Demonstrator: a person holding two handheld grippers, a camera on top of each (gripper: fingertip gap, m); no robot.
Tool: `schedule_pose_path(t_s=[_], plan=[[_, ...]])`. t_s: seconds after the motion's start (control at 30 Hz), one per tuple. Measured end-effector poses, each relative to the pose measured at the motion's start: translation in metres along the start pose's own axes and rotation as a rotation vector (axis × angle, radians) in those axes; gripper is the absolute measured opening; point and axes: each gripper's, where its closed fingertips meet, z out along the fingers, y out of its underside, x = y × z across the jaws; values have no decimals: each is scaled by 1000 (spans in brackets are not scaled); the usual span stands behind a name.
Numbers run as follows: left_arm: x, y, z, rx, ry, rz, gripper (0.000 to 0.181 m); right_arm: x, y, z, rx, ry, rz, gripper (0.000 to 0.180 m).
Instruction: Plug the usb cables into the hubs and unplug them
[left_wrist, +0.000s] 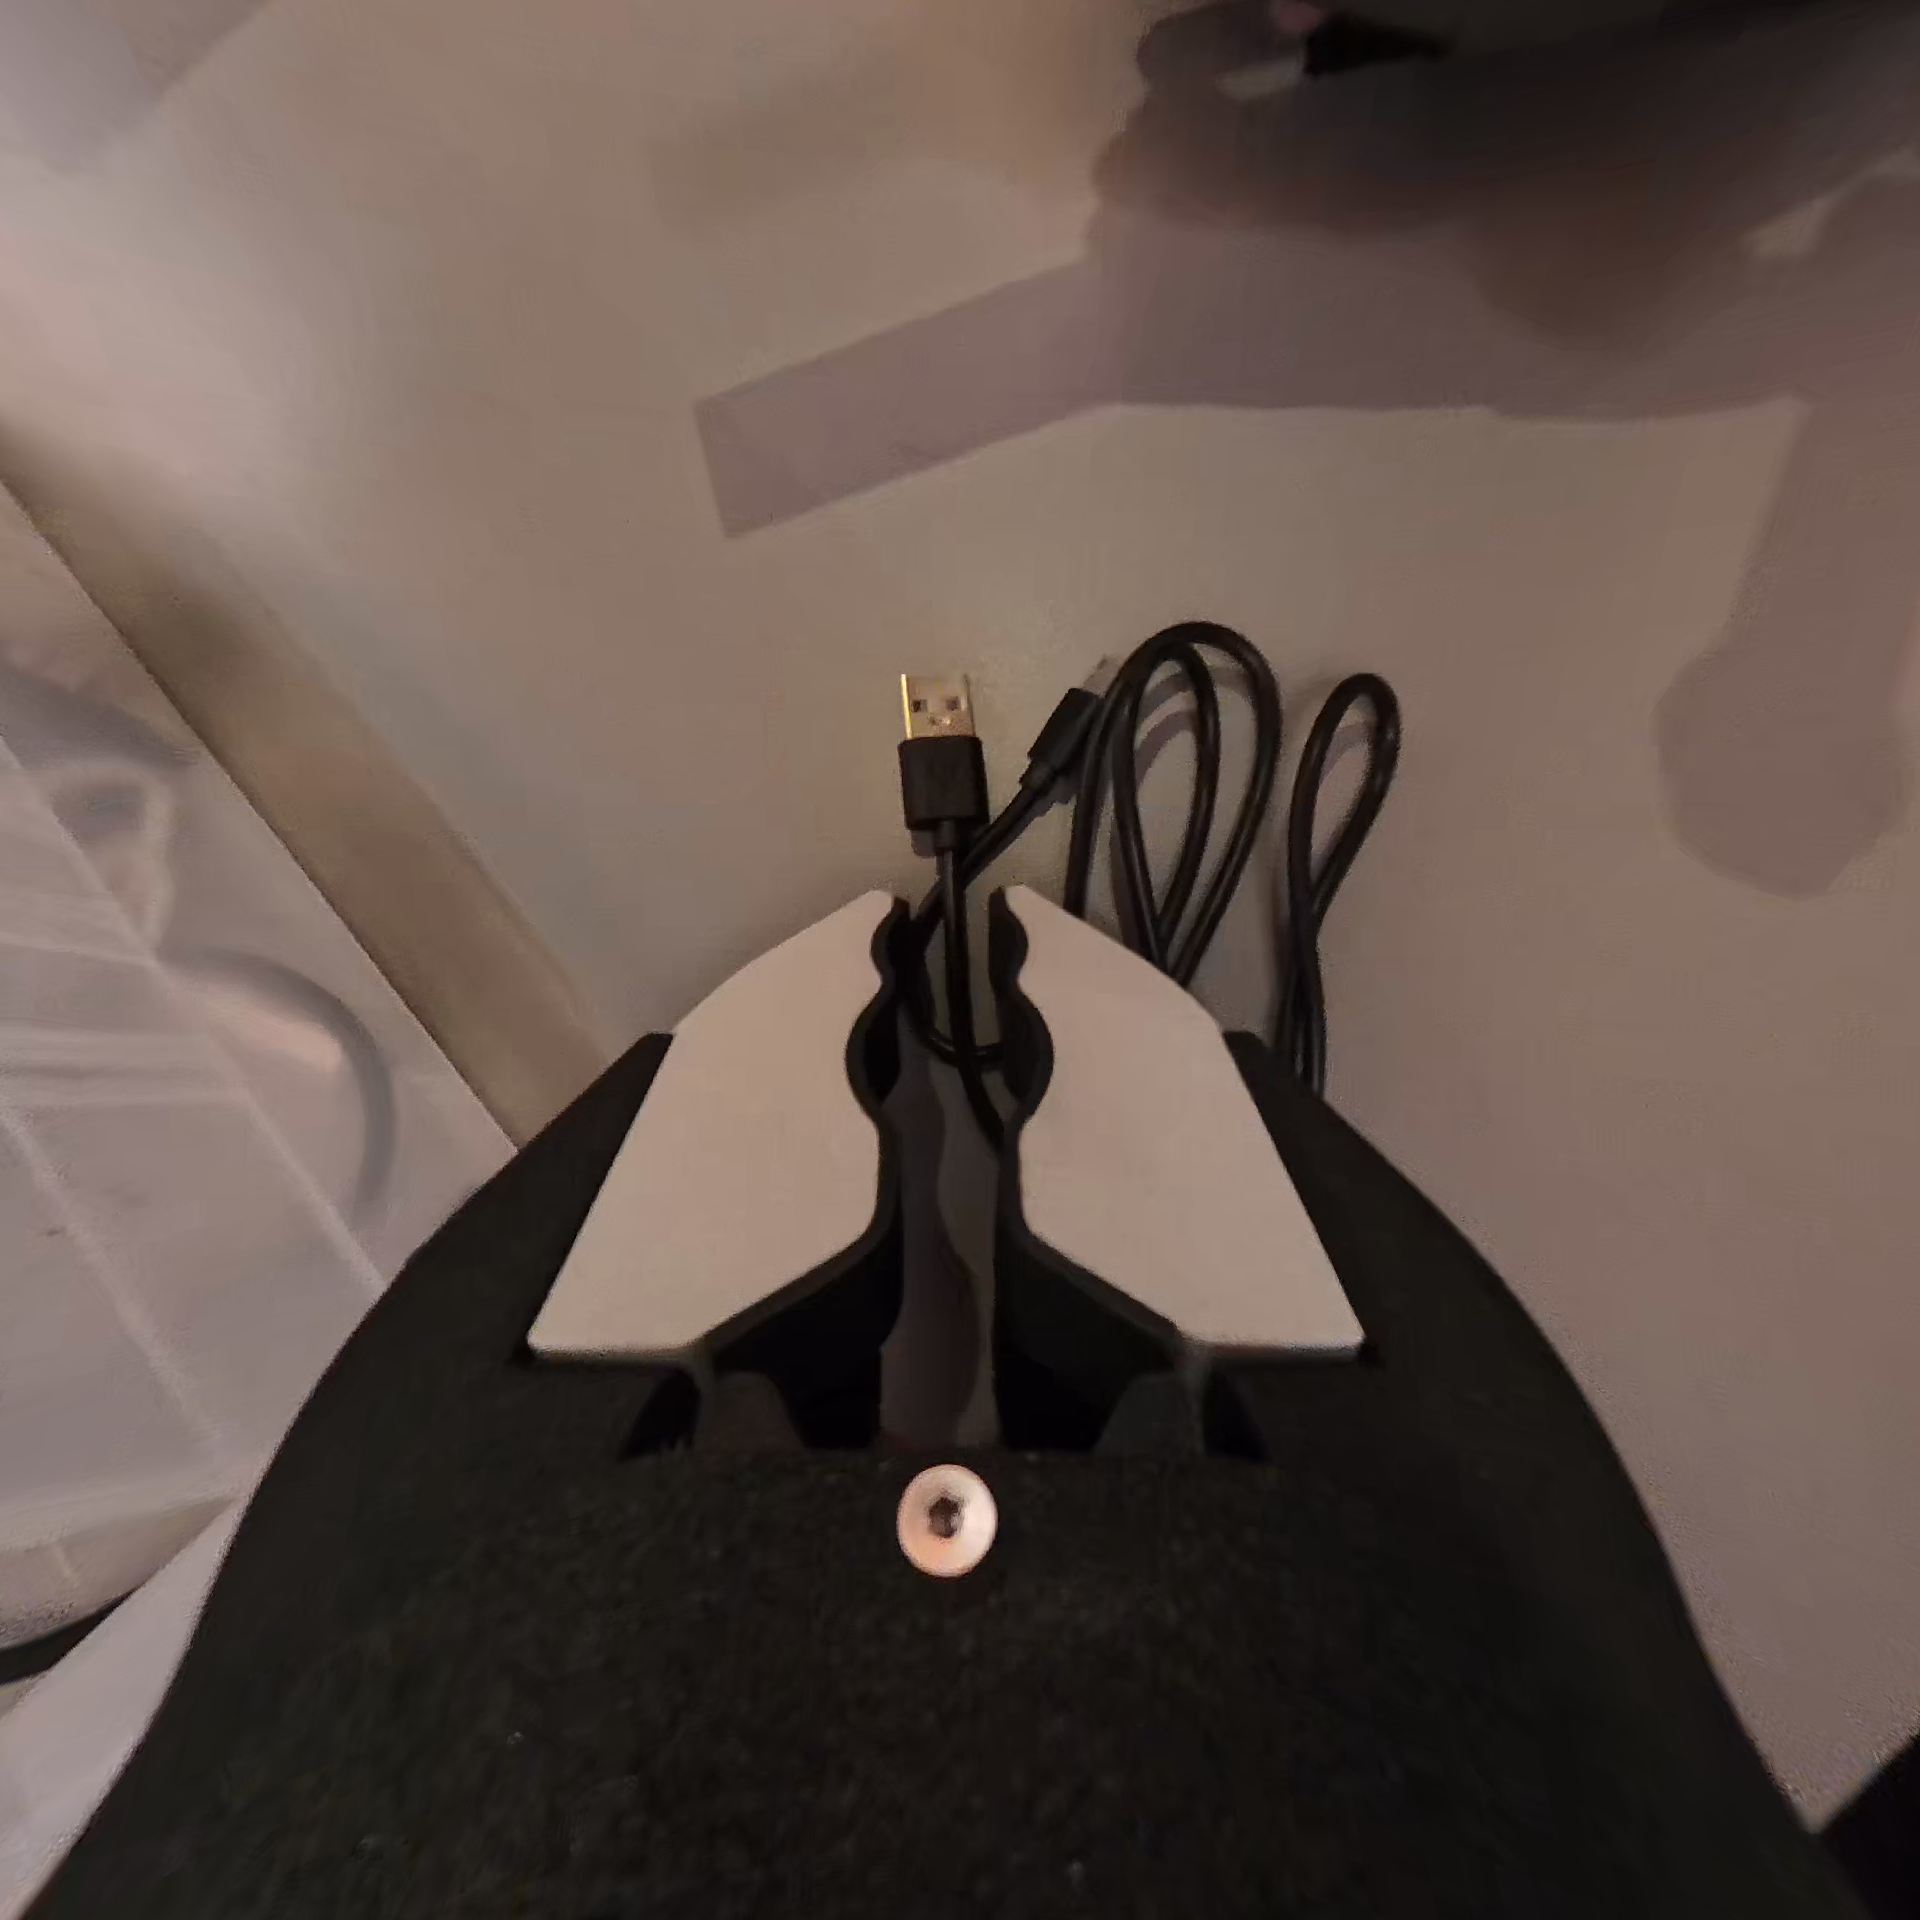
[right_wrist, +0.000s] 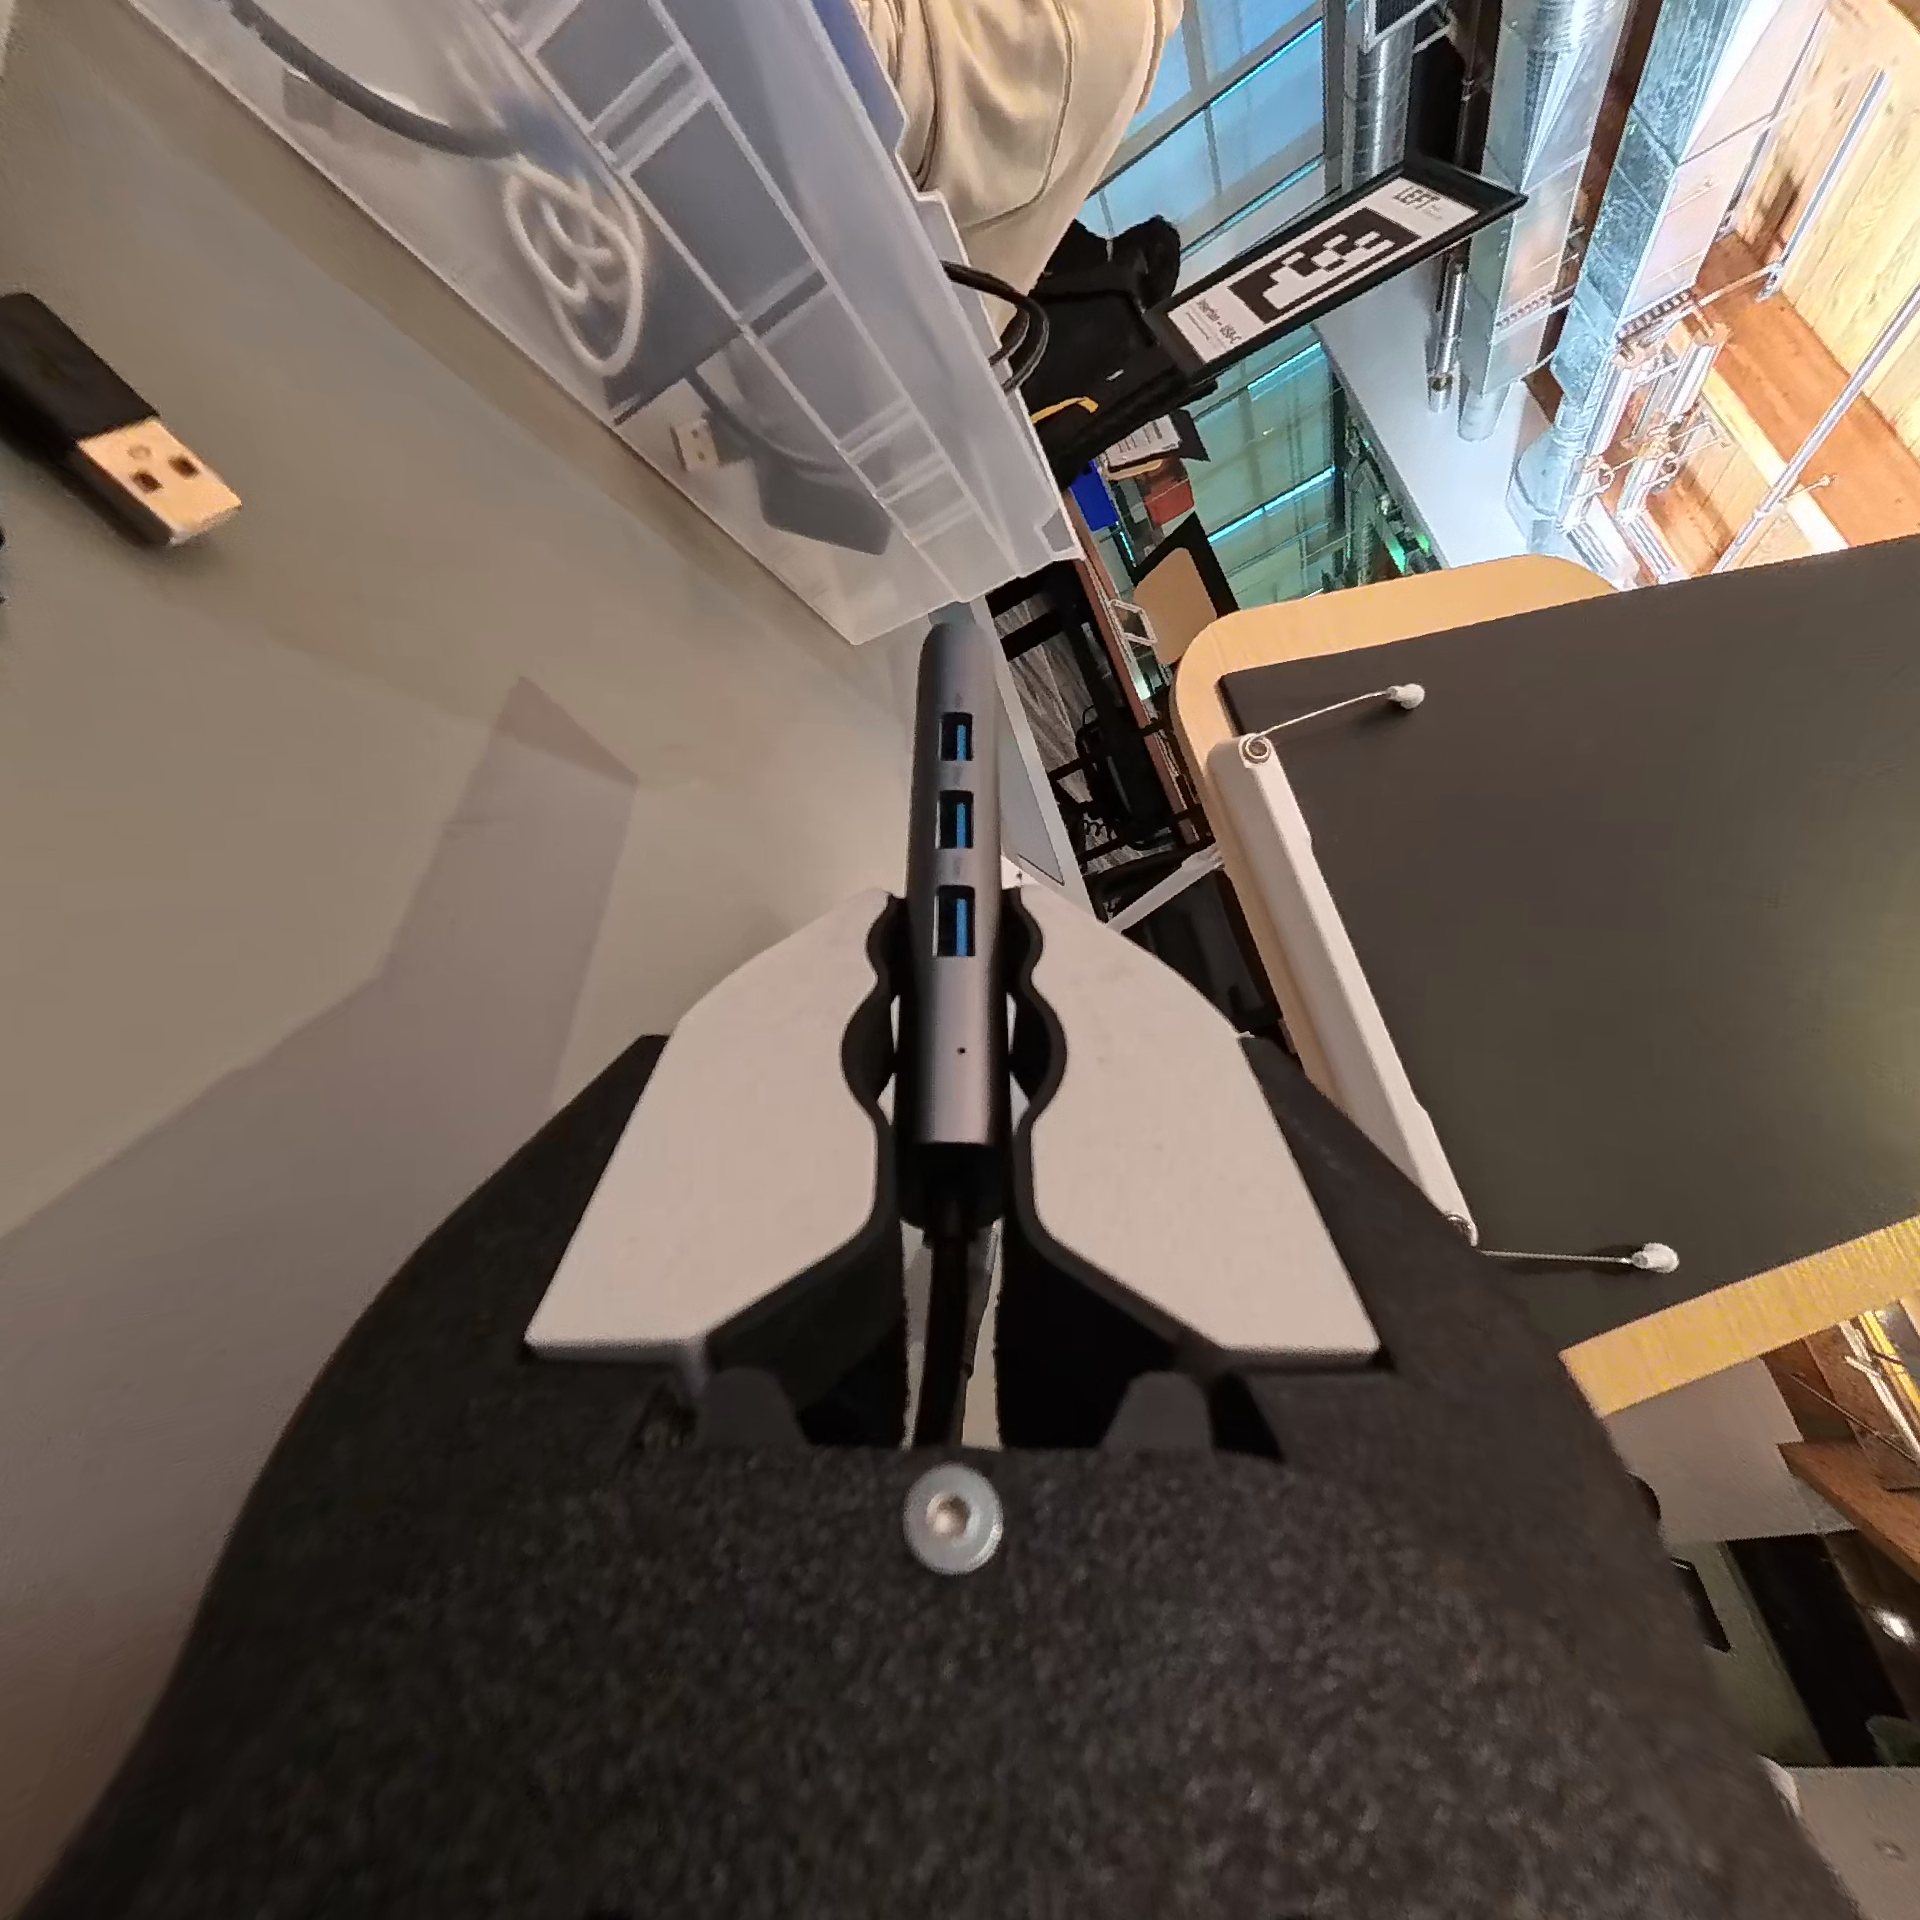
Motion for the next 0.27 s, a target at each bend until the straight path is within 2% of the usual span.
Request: schedule_pose_path(t_s=[0.03,0.1,0.27], plan=[[-1,0,1,6,-14,0,11,0,0,0,0,-1,1,17],[-4,0,2,0,-46,-4,3,-1,0,1,0,-4,0,17],[2,-8,-6,34,-21,-11,3,-3,-1,1,3,-11,-8,17]])
